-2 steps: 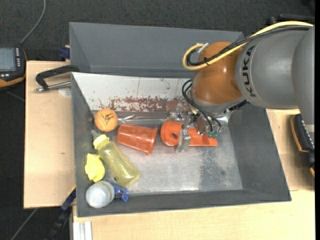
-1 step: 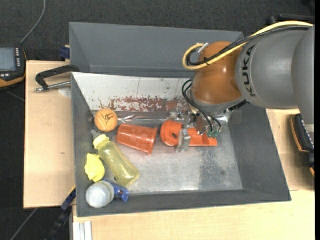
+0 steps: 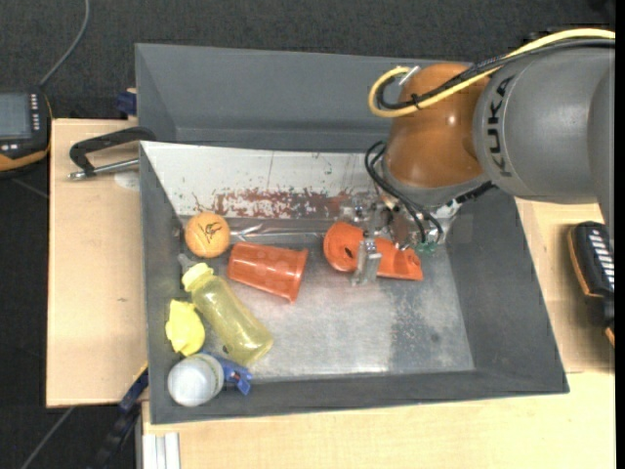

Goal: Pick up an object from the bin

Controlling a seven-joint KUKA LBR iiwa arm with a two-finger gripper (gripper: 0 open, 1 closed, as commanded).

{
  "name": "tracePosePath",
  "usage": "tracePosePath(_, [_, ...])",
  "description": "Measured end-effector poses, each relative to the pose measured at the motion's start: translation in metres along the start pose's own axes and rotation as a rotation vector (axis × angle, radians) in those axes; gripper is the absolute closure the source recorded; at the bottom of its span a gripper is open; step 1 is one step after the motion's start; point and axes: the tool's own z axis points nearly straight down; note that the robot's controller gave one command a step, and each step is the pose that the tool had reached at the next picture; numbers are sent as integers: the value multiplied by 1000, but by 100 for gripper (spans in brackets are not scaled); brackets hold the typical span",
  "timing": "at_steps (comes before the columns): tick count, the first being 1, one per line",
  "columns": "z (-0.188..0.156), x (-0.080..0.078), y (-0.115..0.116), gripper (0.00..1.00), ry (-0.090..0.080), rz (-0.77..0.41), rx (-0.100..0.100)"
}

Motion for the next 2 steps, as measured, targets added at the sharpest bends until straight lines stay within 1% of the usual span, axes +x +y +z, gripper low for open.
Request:
tracePosePath(1, [6,10,9,100,3,-25,-1])
tracePosePath(2, [6,10,9,100,3,-25,-1])
